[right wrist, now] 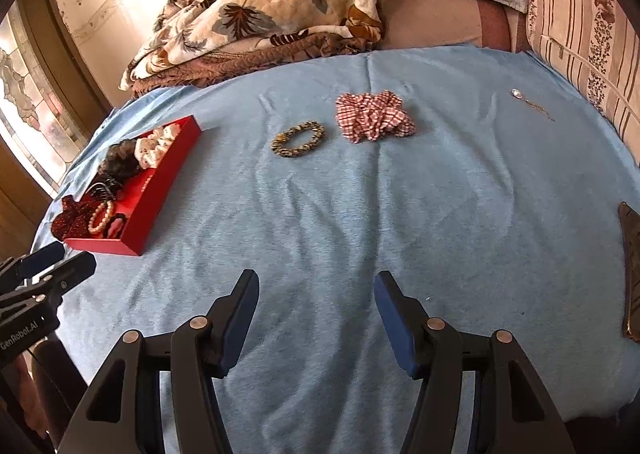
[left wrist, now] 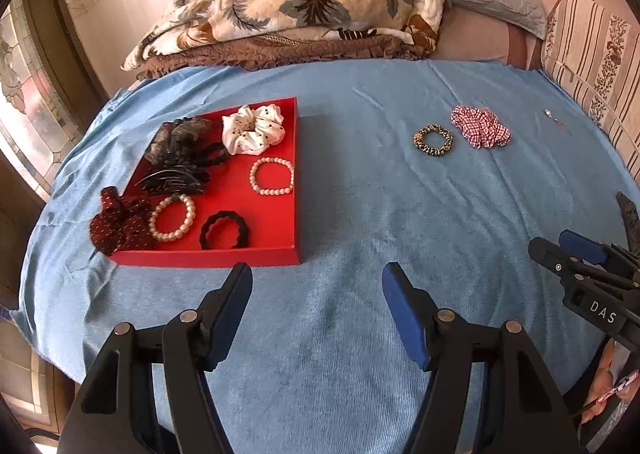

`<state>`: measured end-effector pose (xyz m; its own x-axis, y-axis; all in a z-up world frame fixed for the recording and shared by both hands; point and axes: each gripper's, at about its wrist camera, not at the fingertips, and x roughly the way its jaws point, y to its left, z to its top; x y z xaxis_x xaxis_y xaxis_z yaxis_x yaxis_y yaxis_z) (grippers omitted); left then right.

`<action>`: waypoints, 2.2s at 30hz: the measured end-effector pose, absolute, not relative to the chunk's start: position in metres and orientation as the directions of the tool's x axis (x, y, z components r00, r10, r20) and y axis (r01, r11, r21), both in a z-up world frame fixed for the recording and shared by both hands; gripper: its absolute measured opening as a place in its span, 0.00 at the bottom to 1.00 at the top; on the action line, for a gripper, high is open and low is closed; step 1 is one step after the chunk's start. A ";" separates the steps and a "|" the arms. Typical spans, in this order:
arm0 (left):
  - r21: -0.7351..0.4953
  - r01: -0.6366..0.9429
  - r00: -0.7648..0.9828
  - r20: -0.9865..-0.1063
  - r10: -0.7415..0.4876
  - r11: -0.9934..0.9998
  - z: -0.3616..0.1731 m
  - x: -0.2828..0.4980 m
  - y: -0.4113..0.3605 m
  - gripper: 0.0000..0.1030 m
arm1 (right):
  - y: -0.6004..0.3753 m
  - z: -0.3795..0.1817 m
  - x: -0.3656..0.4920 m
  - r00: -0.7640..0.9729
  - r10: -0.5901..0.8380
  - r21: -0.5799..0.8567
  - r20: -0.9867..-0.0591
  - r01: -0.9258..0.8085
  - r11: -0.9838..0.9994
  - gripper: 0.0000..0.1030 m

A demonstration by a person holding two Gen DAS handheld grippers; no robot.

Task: Organize jewelry
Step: 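Move both grippers toward the leopard-print bracelet and gingham scrunchie, then grasp the leopard-print bracelet with the left gripper while the right grasps the red gingham scrunchie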

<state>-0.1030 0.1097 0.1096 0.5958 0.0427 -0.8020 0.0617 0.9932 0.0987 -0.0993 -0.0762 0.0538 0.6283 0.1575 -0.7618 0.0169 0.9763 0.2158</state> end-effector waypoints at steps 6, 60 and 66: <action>0.052 0.101 0.582 -0.813 -0.016 0.994 0.111 -0.059 0.097 0.65 | -0.103 0.052 -0.080 0.640 0.120 0.200 -0.759 0.055 0.978 0.63; -0.195 0.265 0.560 -0.766 -0.315 0.944 0.115 0.021 0.033 0.12 | -0.126 0.067 0.026 0.653 0.179 0.264 -0.736 0.033 0.964 0.16; -0.203 0.214 0.608 -0.738 -0.293 0.955 0.140 -0.022 0.057 0.12 | -0.106 0.083 -0.014 0.674 0.181 0.245 -0.716 -0.001 0.970 0.16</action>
<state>-0.0220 0.0570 0.1402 0.6084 -0.2932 -0.7375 0.2143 0.9554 -0.2030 -0.0137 -0.1060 0.0833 0.6737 0.1814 -0.7164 -0.0008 0.9696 0.2448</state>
